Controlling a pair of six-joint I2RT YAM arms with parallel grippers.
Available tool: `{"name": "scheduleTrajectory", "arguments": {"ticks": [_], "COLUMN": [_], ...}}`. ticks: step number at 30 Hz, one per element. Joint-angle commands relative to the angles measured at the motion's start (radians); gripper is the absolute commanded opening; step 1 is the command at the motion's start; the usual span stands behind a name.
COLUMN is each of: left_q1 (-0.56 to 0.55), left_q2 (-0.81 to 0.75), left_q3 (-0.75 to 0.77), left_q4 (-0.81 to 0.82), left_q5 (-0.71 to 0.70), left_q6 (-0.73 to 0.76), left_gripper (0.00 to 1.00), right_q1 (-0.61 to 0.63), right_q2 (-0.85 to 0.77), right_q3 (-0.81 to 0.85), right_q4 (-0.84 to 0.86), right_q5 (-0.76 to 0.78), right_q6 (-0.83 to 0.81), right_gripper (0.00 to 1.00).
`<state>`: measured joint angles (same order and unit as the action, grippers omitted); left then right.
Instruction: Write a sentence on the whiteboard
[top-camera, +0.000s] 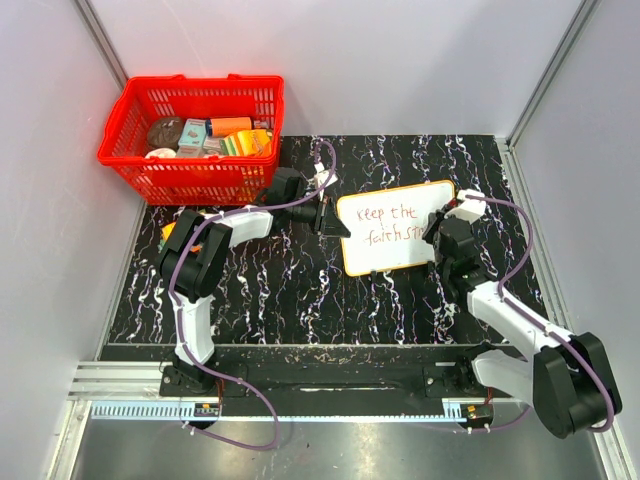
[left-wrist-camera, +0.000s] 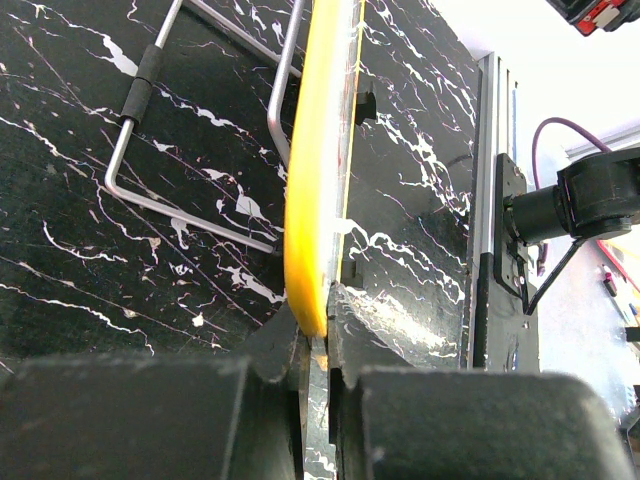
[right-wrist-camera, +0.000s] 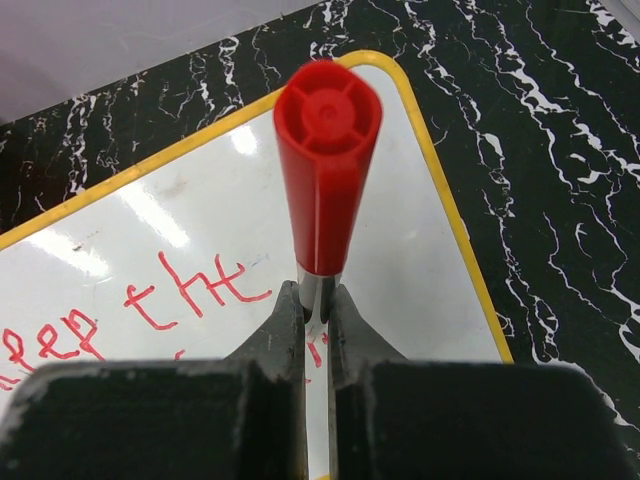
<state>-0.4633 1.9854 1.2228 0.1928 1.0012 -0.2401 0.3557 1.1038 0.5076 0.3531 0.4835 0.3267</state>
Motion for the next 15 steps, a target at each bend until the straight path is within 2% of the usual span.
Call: {"name": "scheduleTrajectory", "arguments": {"ticks": [1,6,15], "left_q1": [-0.028,-0.029,-0.028], "left_q2": [0.053,0.053,0.052], "left_q3": [-0.04,-0.039,-0.039], "left_q4": [-0.108,-0.107,-0.108], "left_q5": [-0.088,-0.088,-0.087], "left_q6": [0.154,0.154,0.154], "left_gripper": [0.0,0.0,0.0], "right_q1": [-0.008,-0.008,-0.008], "right_q2": [-0.056,-0.078,-0.012], "right_q3": [0.039,0.028,0.022], "right_q4": [0.015,0.003,0.038], "right_q5": [-0.011,-0.01,-0.006], "right_q6": [0.002,-0.005,-0.012], "right_gripper": [0.0,0.0,0.0]}}
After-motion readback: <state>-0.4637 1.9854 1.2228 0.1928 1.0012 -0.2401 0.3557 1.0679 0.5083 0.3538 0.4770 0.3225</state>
